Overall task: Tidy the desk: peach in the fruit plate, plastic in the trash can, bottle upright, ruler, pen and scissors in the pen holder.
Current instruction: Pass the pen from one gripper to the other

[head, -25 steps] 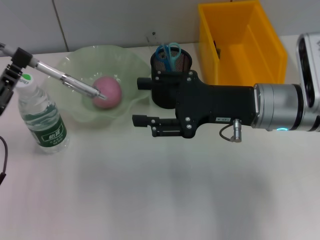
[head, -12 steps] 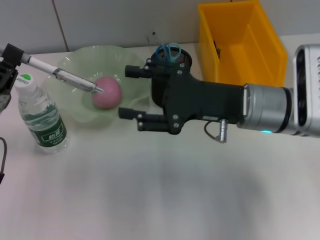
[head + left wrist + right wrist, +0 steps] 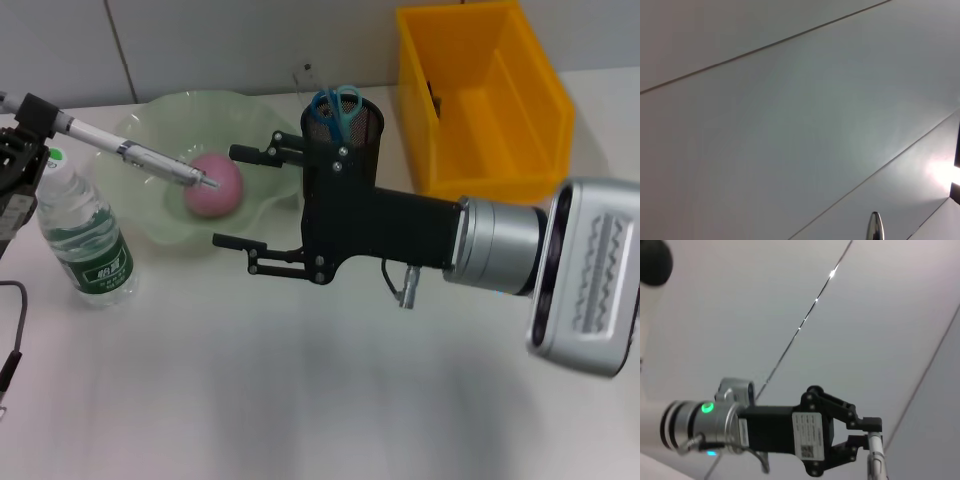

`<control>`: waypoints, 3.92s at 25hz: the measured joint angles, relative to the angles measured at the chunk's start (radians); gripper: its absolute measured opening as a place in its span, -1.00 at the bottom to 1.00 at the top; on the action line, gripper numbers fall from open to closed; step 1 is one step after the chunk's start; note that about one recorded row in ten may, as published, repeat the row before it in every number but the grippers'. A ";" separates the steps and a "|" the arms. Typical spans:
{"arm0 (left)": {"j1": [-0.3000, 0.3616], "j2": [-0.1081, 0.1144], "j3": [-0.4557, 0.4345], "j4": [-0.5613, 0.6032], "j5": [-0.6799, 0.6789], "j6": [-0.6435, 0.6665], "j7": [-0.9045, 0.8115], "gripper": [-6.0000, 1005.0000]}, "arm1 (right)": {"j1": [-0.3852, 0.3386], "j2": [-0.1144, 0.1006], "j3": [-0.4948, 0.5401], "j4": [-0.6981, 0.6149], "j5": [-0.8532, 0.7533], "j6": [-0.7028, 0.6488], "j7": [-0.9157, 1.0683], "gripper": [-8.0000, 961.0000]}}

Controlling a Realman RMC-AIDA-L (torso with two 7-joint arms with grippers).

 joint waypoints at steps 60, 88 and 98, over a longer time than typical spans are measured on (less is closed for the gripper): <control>-0.007 -0.003 0.003 -0.095 0.010 0.001 0.062 -0.70 | 0.019 -0.001 -0.306 0.014 0.375 0.080 -0.230 -0.33; -0.008 -0.003 0.006 -0.090 0.011 0.001 0.066 -0.57 | 0.020 -0.001 -0.318 0.016 0.392 0.079 -0.225 -0.65; -0.005 -0.003 0.002 -0.091 0.011 0.009 0.076 -0.12 | 0.016 -0.001 -0.319 0.016 0.398 0.079 -0.227 -0.71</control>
